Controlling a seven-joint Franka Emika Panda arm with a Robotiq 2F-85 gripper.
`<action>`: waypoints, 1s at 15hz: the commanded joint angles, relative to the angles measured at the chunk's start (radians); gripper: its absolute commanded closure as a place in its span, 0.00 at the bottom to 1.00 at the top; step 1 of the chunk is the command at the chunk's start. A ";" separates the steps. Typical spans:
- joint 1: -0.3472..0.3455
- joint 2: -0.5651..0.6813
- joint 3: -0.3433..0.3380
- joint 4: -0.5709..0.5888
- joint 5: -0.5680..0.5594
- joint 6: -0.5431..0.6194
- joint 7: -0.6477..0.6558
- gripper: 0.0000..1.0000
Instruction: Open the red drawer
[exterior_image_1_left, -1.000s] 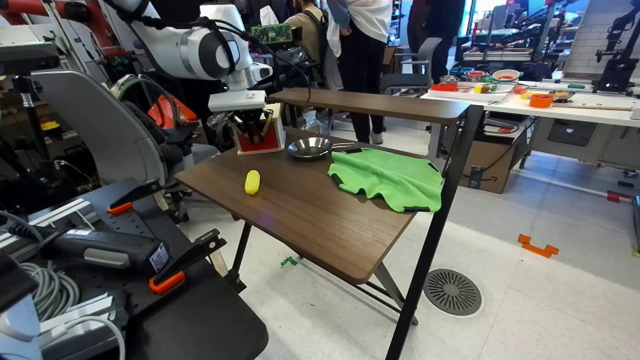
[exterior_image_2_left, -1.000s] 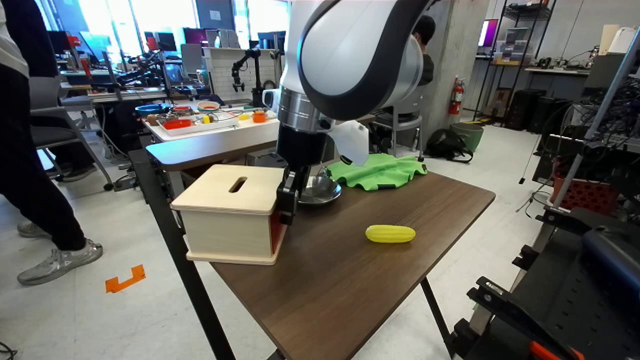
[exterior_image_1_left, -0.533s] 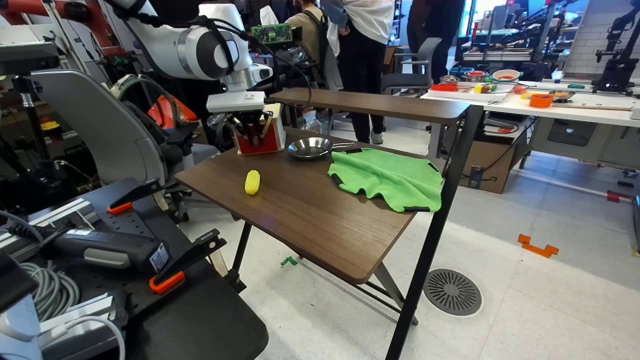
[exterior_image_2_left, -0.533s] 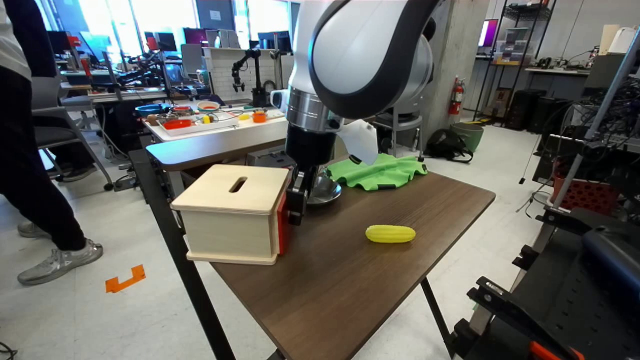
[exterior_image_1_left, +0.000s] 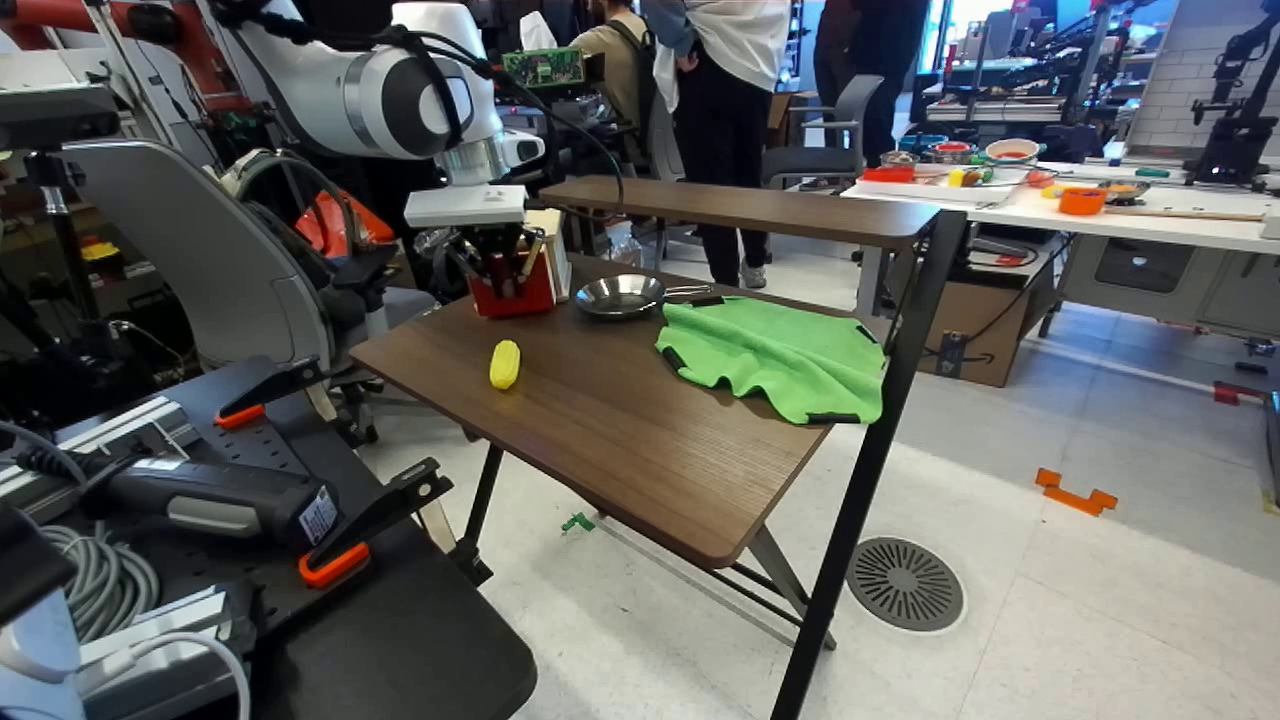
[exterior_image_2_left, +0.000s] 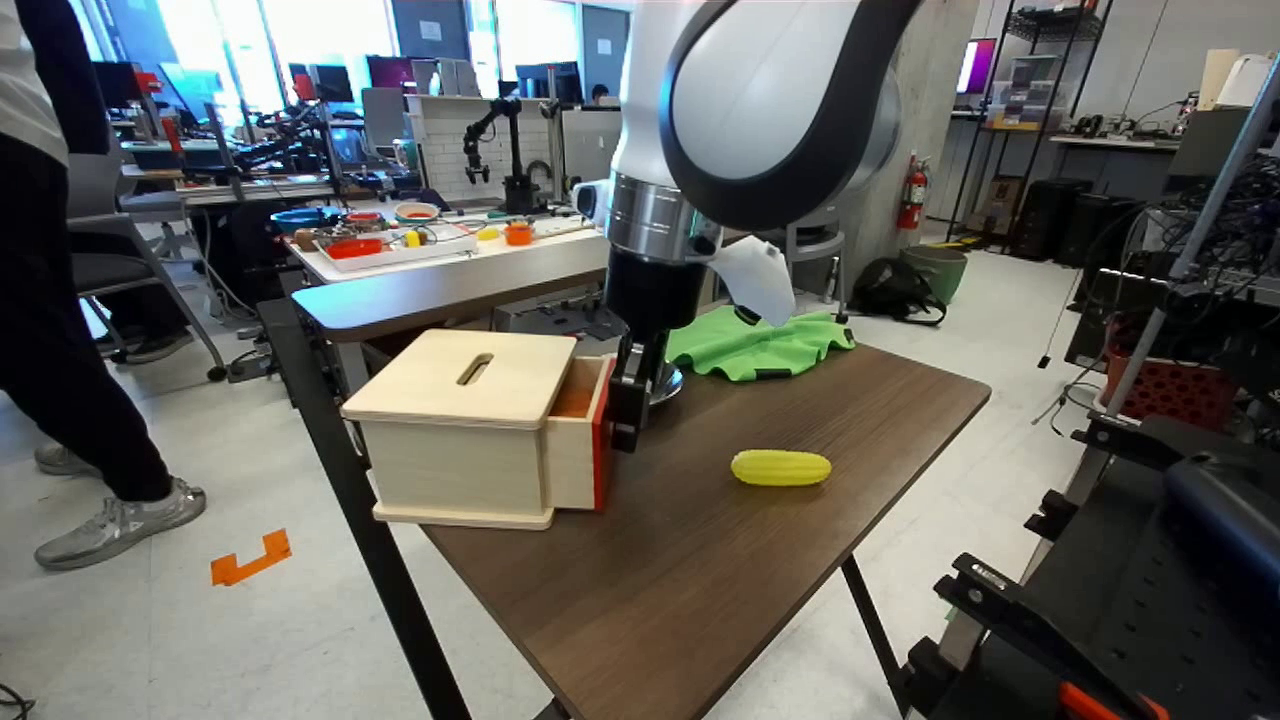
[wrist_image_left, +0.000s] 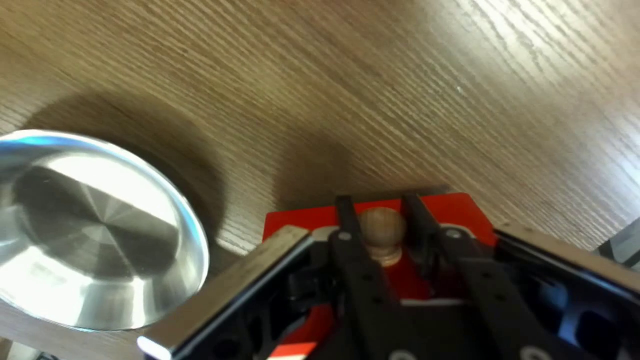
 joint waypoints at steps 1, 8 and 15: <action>-0.020 -0.052 -0.002 -0.065 0.012 0.024 -0.016 0.93; -0.030 -0.088 -0.006 -0.115 0.011 0.031 -0.015 0.93; -0.028 -0.098 -0.018 -0.130 0.014 0.023 -0.007 0.26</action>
